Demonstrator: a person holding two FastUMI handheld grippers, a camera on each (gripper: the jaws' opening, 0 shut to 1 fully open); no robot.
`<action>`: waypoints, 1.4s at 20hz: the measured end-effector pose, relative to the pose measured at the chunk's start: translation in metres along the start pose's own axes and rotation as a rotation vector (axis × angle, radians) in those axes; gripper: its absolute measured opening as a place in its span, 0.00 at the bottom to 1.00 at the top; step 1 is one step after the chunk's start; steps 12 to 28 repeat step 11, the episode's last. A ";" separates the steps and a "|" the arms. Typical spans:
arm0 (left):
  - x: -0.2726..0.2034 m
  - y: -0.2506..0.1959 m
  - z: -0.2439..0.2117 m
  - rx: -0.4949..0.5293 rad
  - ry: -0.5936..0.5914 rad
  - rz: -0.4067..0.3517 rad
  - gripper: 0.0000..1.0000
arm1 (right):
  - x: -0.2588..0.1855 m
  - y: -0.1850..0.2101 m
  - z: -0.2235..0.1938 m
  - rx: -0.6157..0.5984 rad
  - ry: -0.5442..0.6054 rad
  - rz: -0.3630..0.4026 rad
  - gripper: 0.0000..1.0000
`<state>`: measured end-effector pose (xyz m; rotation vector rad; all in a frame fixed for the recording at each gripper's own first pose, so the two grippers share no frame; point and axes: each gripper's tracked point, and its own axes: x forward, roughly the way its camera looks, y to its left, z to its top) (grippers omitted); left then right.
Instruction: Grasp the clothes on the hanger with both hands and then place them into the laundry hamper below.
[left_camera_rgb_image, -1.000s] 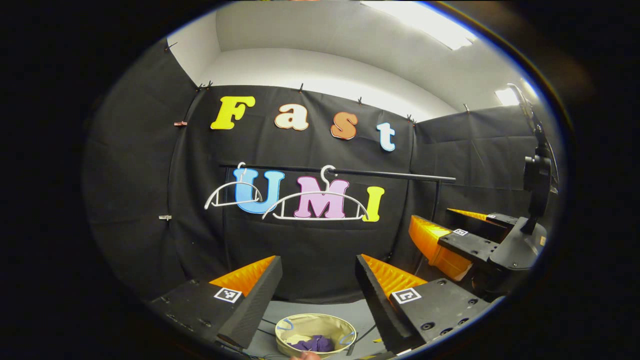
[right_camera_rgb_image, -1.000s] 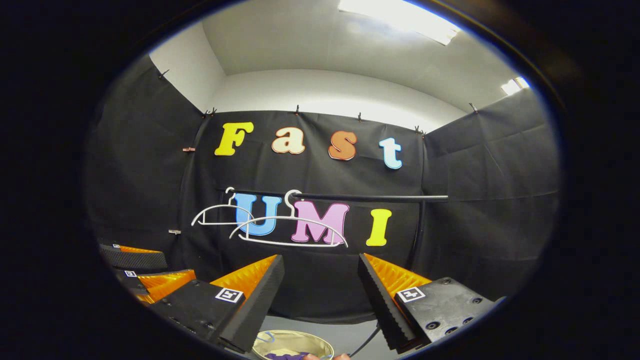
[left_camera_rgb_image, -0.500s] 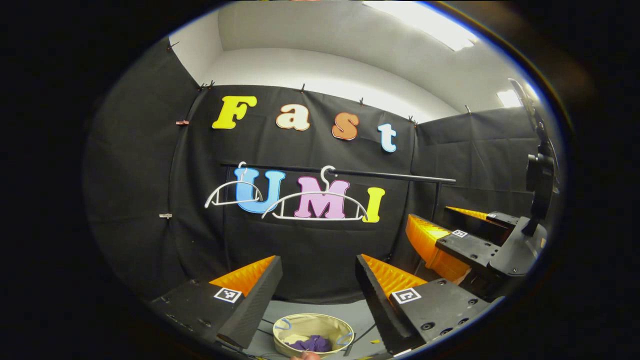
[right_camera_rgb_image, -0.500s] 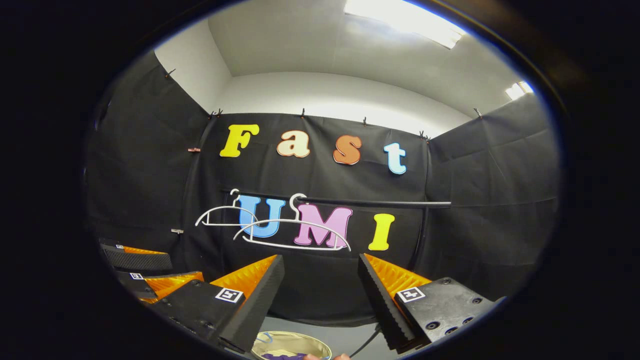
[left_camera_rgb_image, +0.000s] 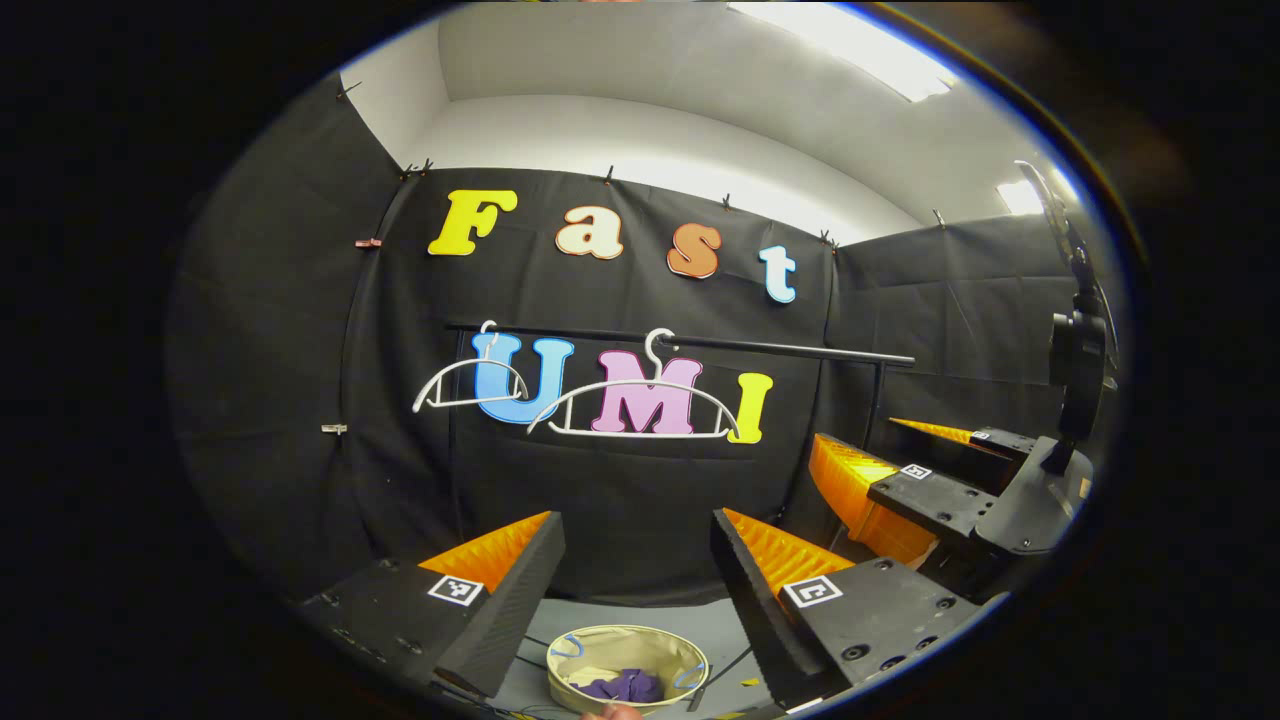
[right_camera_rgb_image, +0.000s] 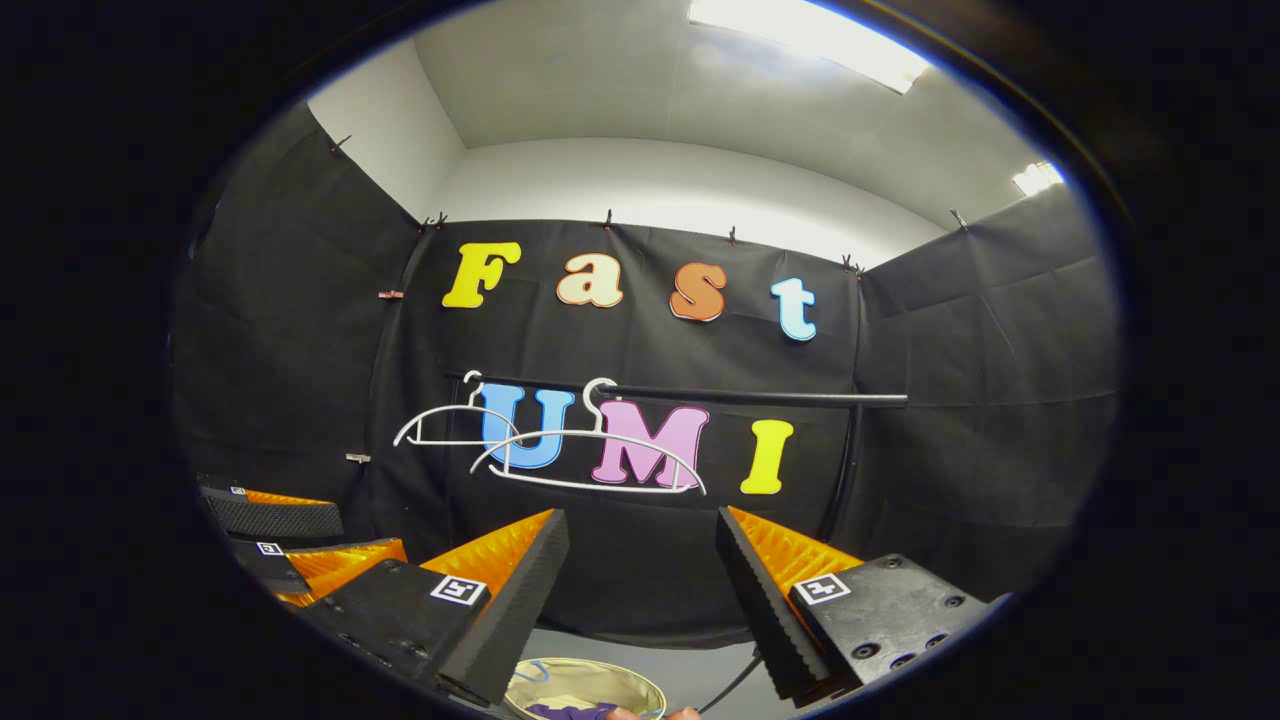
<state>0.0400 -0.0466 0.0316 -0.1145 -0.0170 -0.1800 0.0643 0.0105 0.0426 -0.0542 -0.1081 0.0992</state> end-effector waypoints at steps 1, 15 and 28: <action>0.000 0.004 -0.002 0.004 0.003 0.014 0.93 | -0.001 0.000 -0.001 0.004 0.004 -0.001 0.96; -0.007 0.034 0.021 0.016 -0.077 0.149 0.93 | -0.006 0.006 -0.011 0.025 0.043 0.019 0.95; -0.007 0.034 0.021 0.016 -0.077 0.149 0.93 | -0.006 0.006 -0.011 0.025 0.043 0.019 0.95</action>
